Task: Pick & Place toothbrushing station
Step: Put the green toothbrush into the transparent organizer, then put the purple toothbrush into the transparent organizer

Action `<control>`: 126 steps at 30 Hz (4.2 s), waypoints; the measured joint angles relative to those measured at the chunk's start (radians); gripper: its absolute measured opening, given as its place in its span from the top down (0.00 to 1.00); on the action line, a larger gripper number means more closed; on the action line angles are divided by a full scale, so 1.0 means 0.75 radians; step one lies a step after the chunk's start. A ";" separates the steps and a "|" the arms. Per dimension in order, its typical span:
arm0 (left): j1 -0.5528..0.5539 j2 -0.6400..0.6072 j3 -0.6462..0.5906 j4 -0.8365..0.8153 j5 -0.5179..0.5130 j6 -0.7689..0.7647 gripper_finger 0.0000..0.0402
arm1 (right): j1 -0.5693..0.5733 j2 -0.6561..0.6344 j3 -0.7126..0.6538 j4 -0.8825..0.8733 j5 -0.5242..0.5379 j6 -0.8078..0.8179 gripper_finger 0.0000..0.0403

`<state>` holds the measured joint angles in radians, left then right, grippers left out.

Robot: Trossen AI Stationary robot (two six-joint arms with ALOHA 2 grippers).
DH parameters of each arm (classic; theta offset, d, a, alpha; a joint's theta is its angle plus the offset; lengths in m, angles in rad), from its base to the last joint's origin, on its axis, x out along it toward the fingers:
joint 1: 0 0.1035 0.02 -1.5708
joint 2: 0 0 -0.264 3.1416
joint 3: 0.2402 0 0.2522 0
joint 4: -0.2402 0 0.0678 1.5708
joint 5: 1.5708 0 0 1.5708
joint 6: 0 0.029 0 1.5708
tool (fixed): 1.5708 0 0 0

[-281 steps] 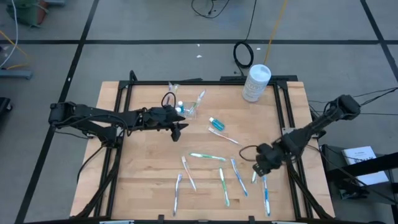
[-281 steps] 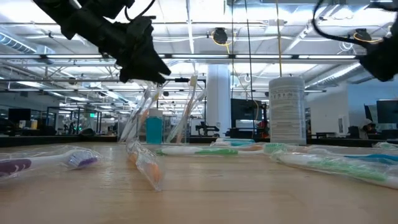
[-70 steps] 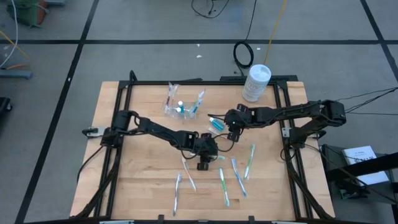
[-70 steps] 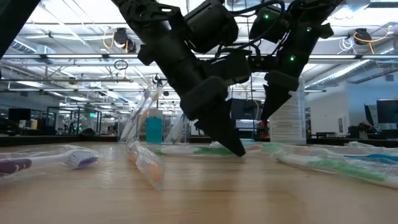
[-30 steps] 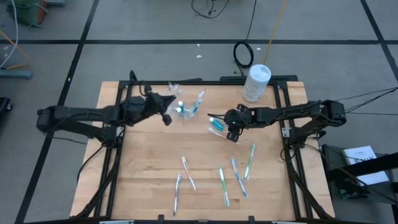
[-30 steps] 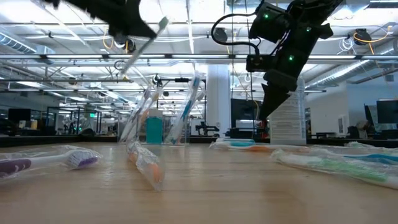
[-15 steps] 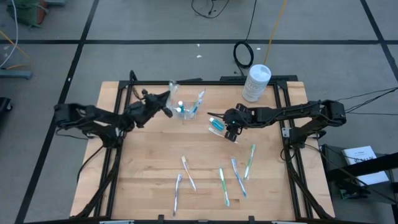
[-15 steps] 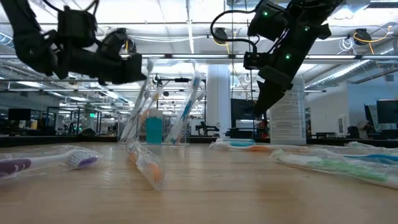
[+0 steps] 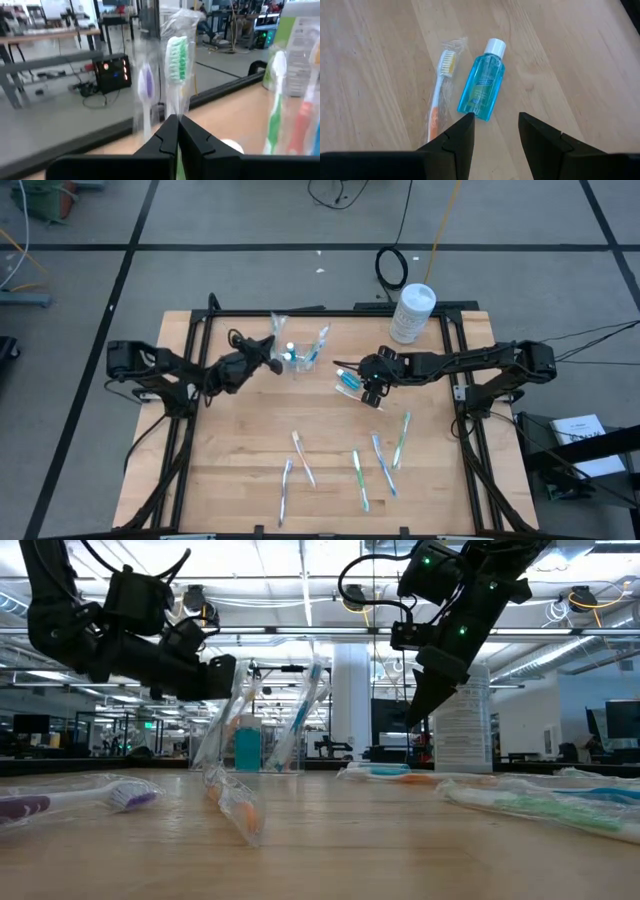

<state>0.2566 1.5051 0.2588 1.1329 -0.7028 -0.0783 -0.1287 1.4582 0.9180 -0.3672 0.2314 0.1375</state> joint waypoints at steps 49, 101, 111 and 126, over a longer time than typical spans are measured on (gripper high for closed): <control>-0.427 -0.526 0.001 -0.685 -0.041 -0.424 0.51 | 0.000 0.000 0.000 -0.006 -0.001 0.010 0.64; -0.955 0.201 1.256 -2.200 0.631 -1.288 0.51 | -0.054 0.001 -0.356 0.698 -0.141 -0.058 0.64; -1.084 0.412 1.256 -2.294 0.879 -1.770 0.51 | -0.035 0.001 -0.358 0.694 -0.142 -0.019 0.64; -1.094 0.562 1.258 -2.287 0.886 -1.759 0.66 | -0.035 0.001 -0.358 0.696 -0.142 -0.024 0.64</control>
<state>-0.5635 1.9269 1.2025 -0.5824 -0.0383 -1.3972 -0.1551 1.4586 0.6495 0.1551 0.1249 0.1192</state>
